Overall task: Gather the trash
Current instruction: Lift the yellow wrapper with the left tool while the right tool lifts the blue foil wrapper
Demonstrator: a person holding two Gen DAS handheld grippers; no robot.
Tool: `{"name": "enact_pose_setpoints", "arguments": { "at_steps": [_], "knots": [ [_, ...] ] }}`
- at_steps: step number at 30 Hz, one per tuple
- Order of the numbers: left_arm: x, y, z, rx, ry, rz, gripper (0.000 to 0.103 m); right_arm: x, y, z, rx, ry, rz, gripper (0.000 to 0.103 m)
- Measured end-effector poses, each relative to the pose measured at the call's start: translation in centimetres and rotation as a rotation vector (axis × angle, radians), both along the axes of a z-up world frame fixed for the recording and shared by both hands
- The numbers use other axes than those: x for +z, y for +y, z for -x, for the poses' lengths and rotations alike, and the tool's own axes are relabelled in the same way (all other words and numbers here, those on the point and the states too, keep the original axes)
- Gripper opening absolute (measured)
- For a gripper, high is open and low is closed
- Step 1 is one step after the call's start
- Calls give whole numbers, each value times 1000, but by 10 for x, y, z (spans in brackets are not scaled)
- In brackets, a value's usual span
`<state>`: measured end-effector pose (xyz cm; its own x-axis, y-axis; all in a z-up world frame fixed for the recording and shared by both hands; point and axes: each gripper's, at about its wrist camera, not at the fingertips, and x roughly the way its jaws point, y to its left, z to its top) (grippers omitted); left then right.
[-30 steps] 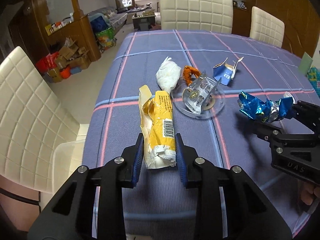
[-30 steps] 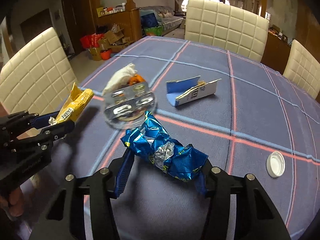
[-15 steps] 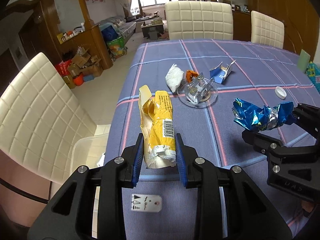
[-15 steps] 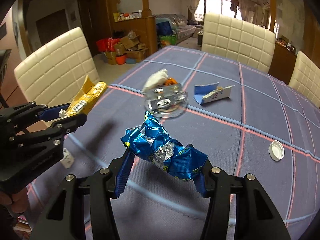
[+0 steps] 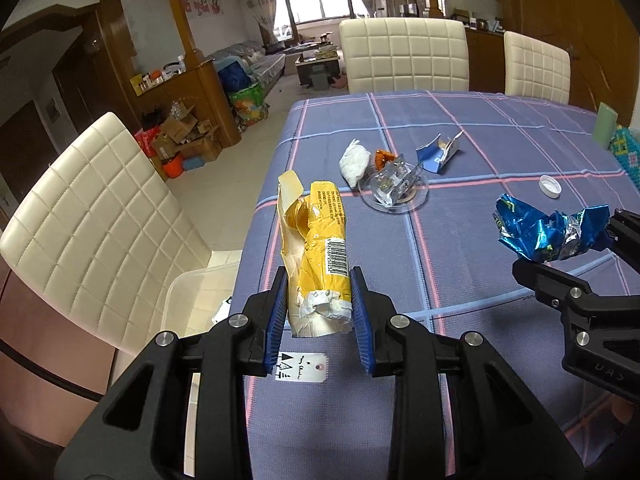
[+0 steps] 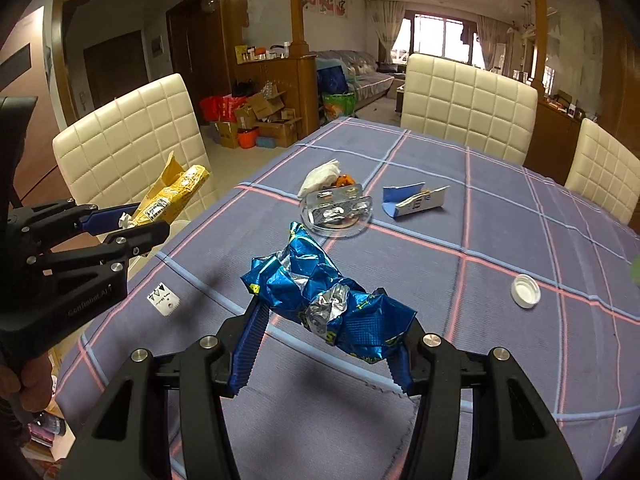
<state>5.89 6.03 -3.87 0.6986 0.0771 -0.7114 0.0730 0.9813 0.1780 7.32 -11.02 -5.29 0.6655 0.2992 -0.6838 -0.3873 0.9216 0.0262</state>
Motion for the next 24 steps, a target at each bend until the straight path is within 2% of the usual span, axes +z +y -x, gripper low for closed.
{"name": "enact_pose_setpoints", "arguments": {
  "at_steps": [12, 24],
  "knots": [
    [-1, -20, -6, -35, 13, 5, 32, -4, -20, -2, -26, 15, -20, 52],
    [-2, -9, -4, -17, 17, 15, 32, -4, -10, -2, -5, 13, -10, 52]
  ]
}}
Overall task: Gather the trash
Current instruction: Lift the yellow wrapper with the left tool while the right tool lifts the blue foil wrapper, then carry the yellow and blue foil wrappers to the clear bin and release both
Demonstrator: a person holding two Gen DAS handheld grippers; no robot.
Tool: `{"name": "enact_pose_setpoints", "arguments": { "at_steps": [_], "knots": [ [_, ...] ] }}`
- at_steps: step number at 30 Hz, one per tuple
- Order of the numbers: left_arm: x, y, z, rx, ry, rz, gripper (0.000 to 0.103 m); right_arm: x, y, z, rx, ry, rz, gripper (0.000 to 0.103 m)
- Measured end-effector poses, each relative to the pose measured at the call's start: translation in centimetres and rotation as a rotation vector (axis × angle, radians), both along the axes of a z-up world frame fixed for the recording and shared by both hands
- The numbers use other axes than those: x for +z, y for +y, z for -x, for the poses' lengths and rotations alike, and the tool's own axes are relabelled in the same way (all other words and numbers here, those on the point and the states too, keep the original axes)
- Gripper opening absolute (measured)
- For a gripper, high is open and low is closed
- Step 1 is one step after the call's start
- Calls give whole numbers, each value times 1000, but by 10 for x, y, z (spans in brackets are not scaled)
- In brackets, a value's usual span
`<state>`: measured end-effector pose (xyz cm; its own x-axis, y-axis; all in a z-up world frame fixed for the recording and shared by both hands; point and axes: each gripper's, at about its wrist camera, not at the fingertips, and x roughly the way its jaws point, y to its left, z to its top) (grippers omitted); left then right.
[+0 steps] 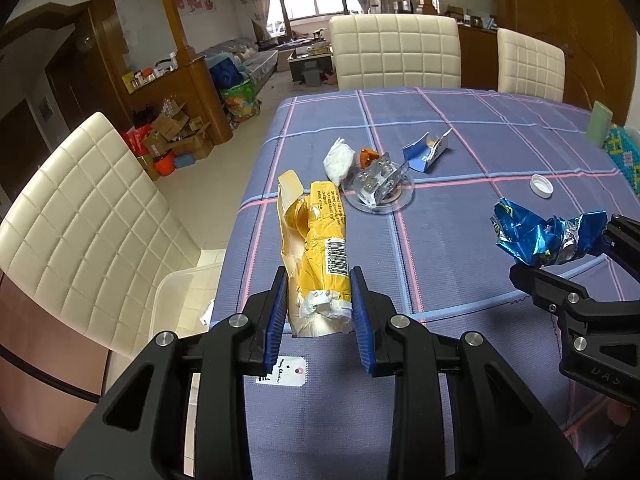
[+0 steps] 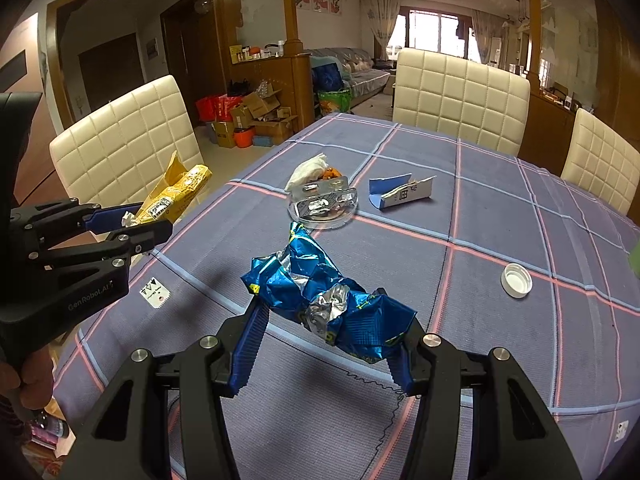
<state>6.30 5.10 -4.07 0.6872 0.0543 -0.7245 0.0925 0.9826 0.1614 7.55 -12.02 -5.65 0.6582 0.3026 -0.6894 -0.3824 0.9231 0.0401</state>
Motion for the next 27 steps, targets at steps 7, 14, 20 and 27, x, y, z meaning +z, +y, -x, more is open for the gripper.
{"name": "enact_pose_setpoints", "arguments": {
  "at_steps": [7, 14, 20, 27],
  "knots": [
    [-3, 6, -1, 14, 6, 4, 32, -1, 2, 2, 9, 0, 8, 52],
    [-4, 14, 1, 27, 7, 2, 32, -1, 3, 1, 11, 1, 8, 52],
    [-4, 15, 3, 28, 4, 1, 32, -1, 8, 1, 18, 1, 12, 52],
    [-4, 24, 5, 40, -6, 5, 32, -2, 15, -2, 29, 8, 22, 52]
  ]
}}
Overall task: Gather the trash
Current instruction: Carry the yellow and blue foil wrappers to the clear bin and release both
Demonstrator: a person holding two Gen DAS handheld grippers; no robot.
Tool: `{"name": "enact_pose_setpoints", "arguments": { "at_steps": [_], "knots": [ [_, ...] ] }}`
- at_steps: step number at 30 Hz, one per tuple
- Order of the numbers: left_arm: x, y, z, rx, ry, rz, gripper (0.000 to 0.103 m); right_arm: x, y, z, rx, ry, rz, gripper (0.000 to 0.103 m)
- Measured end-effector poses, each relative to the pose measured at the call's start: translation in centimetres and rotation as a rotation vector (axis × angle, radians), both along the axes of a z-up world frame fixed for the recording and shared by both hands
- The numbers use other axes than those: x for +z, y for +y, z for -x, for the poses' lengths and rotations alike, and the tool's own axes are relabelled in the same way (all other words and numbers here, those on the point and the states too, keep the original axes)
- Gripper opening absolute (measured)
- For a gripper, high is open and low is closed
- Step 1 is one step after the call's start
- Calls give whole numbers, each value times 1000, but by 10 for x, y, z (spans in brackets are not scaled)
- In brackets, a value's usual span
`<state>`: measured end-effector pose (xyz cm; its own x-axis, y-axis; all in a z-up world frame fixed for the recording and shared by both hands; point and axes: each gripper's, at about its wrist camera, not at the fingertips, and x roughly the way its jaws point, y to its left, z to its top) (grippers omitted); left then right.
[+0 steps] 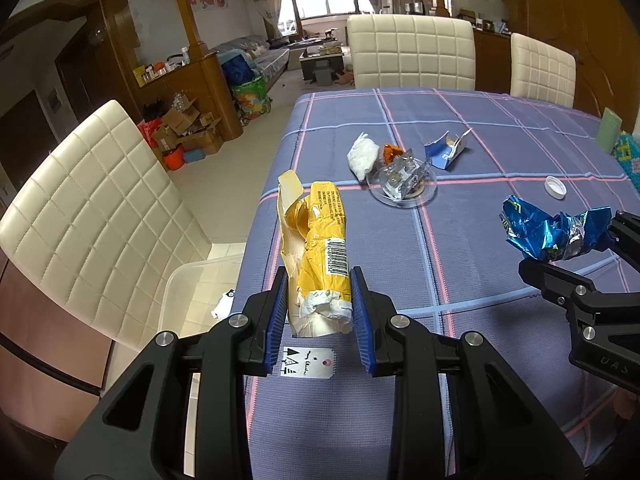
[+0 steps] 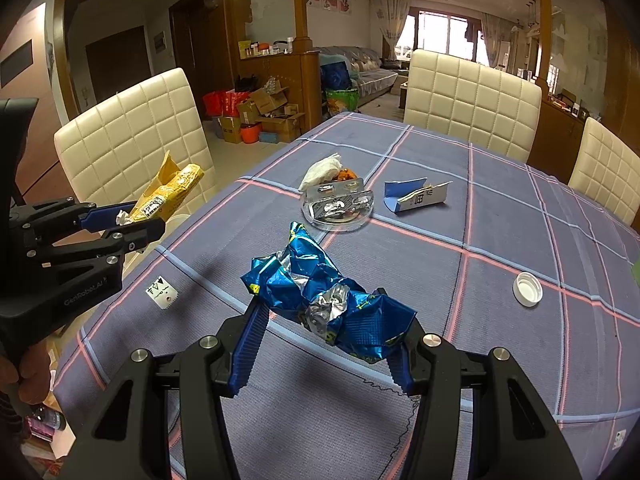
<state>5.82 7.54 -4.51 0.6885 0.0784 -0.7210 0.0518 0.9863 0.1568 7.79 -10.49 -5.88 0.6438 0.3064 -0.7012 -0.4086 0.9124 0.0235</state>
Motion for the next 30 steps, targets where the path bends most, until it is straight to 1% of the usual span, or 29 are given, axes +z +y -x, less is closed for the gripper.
{"name": "enact_pose_setpoints", "arguments": {
  "at_steps": [5, 11, 17, 23, 30],
  "knots": [
    [-4, 16, 0, 28, -3, 11, 32, -2, 20, -6, 33, 7, 25, 52],
    [-10, 47, 0, 80, -4, 34, 32, -5, 53, -14, 90, 12, 63, 52],
    [-15, 85, 4, 151, -7, 37, 32, -7, 93, -22, 161, 12, 92, 52],
    [-20, 127, 11, 240, -8, 41, 32, -7, 133, -24, 232, -8, 121, 52],
    [-26, 163, 16, 308, -1, 36, 32, -2, 172, -36, 282, -15, 120, 52]
  ]
}}
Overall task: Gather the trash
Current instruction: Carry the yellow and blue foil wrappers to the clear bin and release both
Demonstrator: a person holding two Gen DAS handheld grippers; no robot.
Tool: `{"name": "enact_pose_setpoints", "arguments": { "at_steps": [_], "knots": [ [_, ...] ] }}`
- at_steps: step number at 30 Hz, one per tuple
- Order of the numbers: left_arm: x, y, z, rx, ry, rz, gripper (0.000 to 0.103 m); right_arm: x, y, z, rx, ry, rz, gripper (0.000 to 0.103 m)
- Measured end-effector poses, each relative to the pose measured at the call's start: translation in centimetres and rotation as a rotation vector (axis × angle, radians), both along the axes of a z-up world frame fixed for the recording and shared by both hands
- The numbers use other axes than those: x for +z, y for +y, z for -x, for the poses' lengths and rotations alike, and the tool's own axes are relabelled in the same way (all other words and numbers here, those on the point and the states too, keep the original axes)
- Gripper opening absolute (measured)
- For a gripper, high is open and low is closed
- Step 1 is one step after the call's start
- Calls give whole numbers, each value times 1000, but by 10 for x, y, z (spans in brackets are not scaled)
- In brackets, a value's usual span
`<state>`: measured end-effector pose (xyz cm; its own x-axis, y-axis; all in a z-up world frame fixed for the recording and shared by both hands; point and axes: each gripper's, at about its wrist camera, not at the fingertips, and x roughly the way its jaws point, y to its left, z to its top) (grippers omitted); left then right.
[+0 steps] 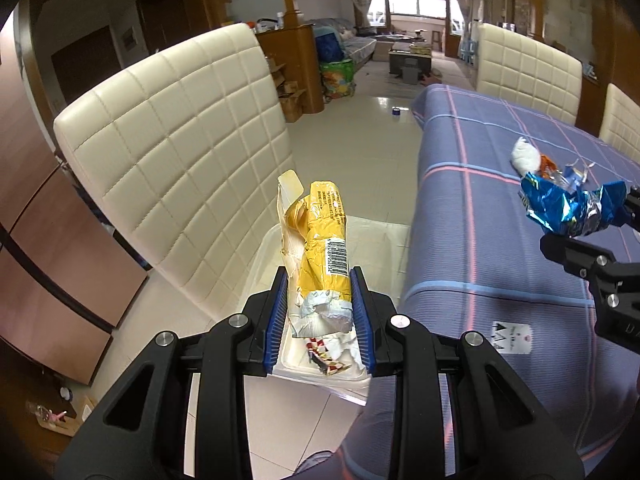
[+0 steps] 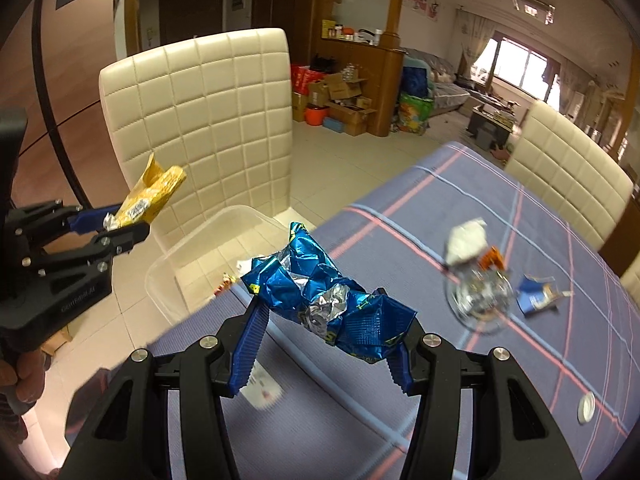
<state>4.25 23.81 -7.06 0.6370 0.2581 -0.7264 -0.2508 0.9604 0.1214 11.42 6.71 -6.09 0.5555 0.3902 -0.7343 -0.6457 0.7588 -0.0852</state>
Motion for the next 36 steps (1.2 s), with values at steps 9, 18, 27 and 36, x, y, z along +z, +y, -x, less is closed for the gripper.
{"name": "enact_pose_setpoints", "arguments": {
  "at_steps": [9, 18, 27, 36],
  "knots": [
    [-6, 17, -5, 32, -25, -52, 82, -3, 35, -12, 26, -26, 31, 52],
    [-13, 34, -16, 51, -17, -83, 100, -13, 47, -27, 23, -5, 46, 52],
    [-15, 55, -9, 148, -11, -66, 100, -17, 76, -25, 96, -7, 39, 52],
    [-16, 67, 0, 201, -9, -74, 100, -21, 97, -22, 138, -28, 46, 53]
  ]
}}
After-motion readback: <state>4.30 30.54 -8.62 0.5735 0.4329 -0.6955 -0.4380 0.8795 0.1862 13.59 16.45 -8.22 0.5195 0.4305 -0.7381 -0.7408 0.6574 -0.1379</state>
